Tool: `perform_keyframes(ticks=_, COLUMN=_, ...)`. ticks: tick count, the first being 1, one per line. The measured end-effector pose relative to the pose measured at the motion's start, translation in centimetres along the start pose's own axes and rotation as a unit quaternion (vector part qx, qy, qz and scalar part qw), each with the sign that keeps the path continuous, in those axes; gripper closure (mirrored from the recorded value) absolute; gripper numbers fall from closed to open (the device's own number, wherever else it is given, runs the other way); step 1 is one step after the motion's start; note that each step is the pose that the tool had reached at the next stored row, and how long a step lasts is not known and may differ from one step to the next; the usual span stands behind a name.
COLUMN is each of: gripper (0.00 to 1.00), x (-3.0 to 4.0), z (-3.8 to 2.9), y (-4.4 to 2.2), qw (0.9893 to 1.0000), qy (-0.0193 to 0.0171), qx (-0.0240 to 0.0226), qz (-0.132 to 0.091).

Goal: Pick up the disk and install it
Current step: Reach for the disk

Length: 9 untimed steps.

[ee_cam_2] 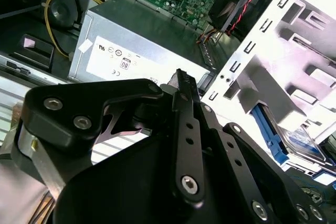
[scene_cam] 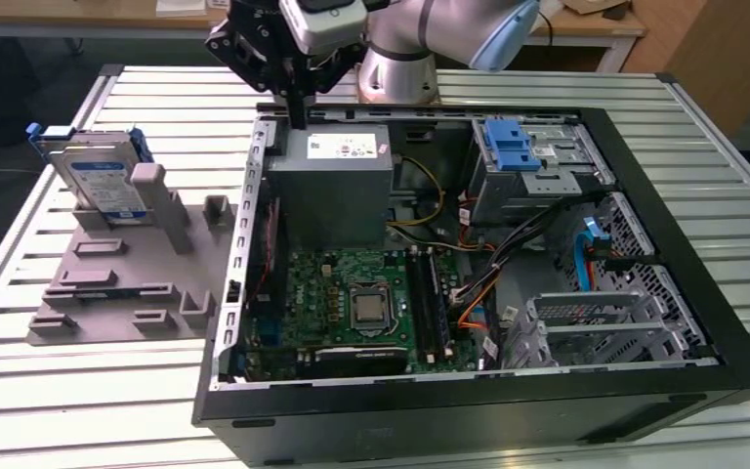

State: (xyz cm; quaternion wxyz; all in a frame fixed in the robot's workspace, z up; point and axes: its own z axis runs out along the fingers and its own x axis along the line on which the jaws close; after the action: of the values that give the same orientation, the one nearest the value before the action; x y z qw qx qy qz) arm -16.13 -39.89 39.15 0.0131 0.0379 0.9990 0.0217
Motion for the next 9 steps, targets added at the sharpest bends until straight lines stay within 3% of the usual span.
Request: perform_keyframes(ticks=9, gripper=0.89, x=0.43, z=0.02, y=-0.03, qw=1.0000, qy=0.0000, qx=0.0000, qz=0.000)
